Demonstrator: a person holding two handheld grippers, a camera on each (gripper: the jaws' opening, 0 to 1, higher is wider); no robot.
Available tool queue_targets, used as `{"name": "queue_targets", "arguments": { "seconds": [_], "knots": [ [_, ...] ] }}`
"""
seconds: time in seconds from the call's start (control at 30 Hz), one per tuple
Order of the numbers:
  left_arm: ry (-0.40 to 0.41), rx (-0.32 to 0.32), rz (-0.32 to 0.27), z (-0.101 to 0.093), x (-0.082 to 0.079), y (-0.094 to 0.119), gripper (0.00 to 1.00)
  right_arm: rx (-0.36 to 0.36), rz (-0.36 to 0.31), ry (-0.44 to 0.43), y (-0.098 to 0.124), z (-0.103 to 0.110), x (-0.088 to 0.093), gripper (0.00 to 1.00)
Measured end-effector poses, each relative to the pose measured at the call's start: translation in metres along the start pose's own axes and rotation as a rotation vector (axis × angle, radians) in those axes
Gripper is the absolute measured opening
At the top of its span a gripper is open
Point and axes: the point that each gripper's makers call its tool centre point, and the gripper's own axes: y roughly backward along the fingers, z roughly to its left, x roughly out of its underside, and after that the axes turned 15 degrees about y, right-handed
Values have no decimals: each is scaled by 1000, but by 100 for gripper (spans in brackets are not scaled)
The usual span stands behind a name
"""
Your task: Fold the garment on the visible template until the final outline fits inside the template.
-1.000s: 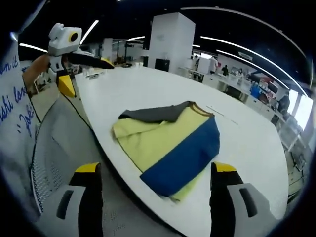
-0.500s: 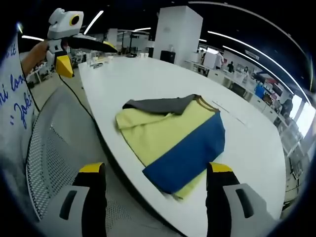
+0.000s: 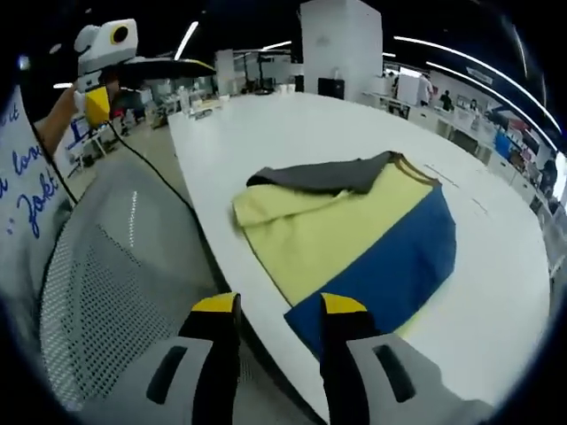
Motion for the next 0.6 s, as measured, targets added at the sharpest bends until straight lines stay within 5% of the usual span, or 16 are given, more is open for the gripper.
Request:
{"name": "queue_targets", "arguments": {
  "seconds": [0.27, 0.6],
  "knots": [
    [18, 15, -26, -4, -3, 1, 98, -41, 13, -7, -17, -2, 15, 17],
    [28, 18, -29, -5, -1, 1, 95, -75, 71, 19, -34, -6, 30, 15]
  ]
}}
